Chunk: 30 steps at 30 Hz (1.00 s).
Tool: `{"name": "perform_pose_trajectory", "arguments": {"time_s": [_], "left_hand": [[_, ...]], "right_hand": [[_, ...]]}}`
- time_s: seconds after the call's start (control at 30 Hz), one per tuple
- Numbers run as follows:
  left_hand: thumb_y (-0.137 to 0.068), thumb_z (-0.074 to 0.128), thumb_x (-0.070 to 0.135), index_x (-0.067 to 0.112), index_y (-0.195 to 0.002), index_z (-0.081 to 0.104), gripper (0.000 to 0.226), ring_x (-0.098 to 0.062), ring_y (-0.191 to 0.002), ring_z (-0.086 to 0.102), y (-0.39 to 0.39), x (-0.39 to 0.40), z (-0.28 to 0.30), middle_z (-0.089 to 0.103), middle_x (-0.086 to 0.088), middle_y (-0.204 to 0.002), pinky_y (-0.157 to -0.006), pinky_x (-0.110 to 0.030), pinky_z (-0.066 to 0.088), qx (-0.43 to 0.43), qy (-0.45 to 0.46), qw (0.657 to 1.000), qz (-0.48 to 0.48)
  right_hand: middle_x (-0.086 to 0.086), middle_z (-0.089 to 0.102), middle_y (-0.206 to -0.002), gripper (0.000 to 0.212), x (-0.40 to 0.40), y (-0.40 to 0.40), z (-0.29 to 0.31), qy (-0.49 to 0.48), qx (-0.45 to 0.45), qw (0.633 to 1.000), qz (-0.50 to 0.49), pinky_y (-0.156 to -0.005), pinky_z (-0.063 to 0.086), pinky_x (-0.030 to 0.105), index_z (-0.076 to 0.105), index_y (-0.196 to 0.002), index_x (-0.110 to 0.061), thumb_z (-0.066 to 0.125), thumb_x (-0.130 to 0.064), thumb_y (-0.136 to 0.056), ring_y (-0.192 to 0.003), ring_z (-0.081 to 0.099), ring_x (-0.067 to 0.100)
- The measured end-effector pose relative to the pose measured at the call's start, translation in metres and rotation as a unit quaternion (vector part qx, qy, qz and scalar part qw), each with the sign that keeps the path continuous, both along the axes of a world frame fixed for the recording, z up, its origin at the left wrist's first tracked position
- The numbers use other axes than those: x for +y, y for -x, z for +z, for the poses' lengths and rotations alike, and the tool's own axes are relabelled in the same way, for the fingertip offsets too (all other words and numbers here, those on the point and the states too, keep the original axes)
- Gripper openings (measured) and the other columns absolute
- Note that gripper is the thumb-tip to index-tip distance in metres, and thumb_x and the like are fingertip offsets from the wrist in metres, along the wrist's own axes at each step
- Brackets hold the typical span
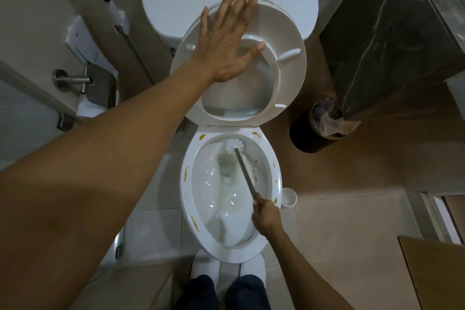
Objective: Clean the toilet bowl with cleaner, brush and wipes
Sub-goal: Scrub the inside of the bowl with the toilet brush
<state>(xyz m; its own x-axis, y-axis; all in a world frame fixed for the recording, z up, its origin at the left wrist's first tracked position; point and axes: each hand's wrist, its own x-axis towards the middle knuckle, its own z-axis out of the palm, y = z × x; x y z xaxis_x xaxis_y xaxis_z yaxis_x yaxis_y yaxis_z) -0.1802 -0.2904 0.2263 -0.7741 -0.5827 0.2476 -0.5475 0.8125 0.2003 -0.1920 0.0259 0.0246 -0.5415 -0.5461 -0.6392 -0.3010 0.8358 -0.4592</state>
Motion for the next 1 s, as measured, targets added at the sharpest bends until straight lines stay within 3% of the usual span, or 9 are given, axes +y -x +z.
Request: {"name": "perform_pose_trajectory", "arguments": {"time_s": [0.17, 0.37, 0.53, 0.7, 0.83, 1.0], "left_hand": [[-0.091, 0.021, 0.066, 0.019, -0.152, -0.001, 0.081, -0.024, -0.147, -0.006, -0.001, 0.001, 0.001, -0.005, -0.004, -0.16, -0.114, -0.058, -0.003, -0.003, -0.001, 1.0, 0.001], [-0.091, 0.022, 0.065, 0.019, -0.152, -0.001, 0.08, -0.024, -0.147, -0.006, -0.001, 0.001, 0.004, -0.006, -0.003, -0.16, -0.113, -0.057, -0.003, -0.002, -0.004, 1.0, -0.002], [-0.092, 0.023, 0.064, 0.02, -0.152, -0.003, 0.079, -0.023, -0.146, -0.008, -0.001, 0.0, 0.002, -0.008, -0.002, -0.16, -0.113, -0.057, -0.004, 0.002, -0.006, 1.0, -0.002], [-0.092, 0.023, 0.064, 0.02, -0.152, -0.004, 0.079, -0.023, -0.146, -0.008, -0.001, 0.0, 0.003, -0.008, -0.002, -0.16, -0.113, -0.058, -0.004, 0.004, -0.003, 1.0, -0.001], [-0.091, 0.021, 0.066, 0.02, -0.152, -0.003, 0.081, -0.024, -0.146, -0.007, 0.0, 0.0, 0.0, -0.007, -0.003, -0.16, -0.113, -0.059, -0.003, 0.0, 0.001, 1.0, 0.002], [-0.09, 0.02, 0.068, 0.019, -0.152, -0.001, 0.082, -0.025, -0.147, -0.006, 0.0, 0.001, 0.001, -0.006, -0.004, -0.16, -0.113, -0.058, -0.003, -0.006, 0.005, 1.0, 0.005]], "right_hand": [[0.012, 0.066, -0.1, 0.036, -0.01, -0.015, 0.001, 0.021, -0.008, 0.997, 0.07, -0.073, 0.046, 0.023, 0.053, -0.133, -0.011, 0.039, -0.02, -0.101, -0.086, 0.062, 0.024], [0.014, 0.065, -0.116, 0.039, -0.007, -0.005, 0.006, 0.009, 0.015, 1.0, -0.009, -0.088, 0.045, 0.027, 0.049, -0.138, -0.011, 0.038, -0.019, -0.102, -0.105, 0.061, 0.028], [0.012, 0.065, -0.109, 0.038, -0.01, -0.009, 0.006, 0.015, -0.023, 0.997, 0.068, -0.083, 0.048, 0.025, 0.051, -0.137, -0.013, 0.04, -0.02, -0.101, -0.097, 0.062, 0.024], [0.012, 0.063, -0.115, 0.035, -0.018, 0.008, 0.008, -0.011, -0.01, 1.0, 0.022, -0.087, 0.048, 0.026, 0.054, -0.131, -0.006, 0.041, -0.02, -0.101, -0.102, 0.061, 0.025], [0.009, 0.064, -0.103, 0.036, -0.015, 0.0, 0.004, -0.032, -0.026, 0.996, 0.08, -0.078, 0.049, 0.024, 0.057, -0.126, -0.007, 0.041, -0.027, -0.1, -0.087, 0.061, 0.021], [0.014, 0.064, -0.113, 0.036, -0.021, 0.014, 0.01, -0.041, -0.005, 0.992, 0.116, -0.084, 0.045, 0.027, 0.055, -0.131, -0.013, 0.04, -0.026, -0.1, -0.104, 0.061, 0.03]]}}
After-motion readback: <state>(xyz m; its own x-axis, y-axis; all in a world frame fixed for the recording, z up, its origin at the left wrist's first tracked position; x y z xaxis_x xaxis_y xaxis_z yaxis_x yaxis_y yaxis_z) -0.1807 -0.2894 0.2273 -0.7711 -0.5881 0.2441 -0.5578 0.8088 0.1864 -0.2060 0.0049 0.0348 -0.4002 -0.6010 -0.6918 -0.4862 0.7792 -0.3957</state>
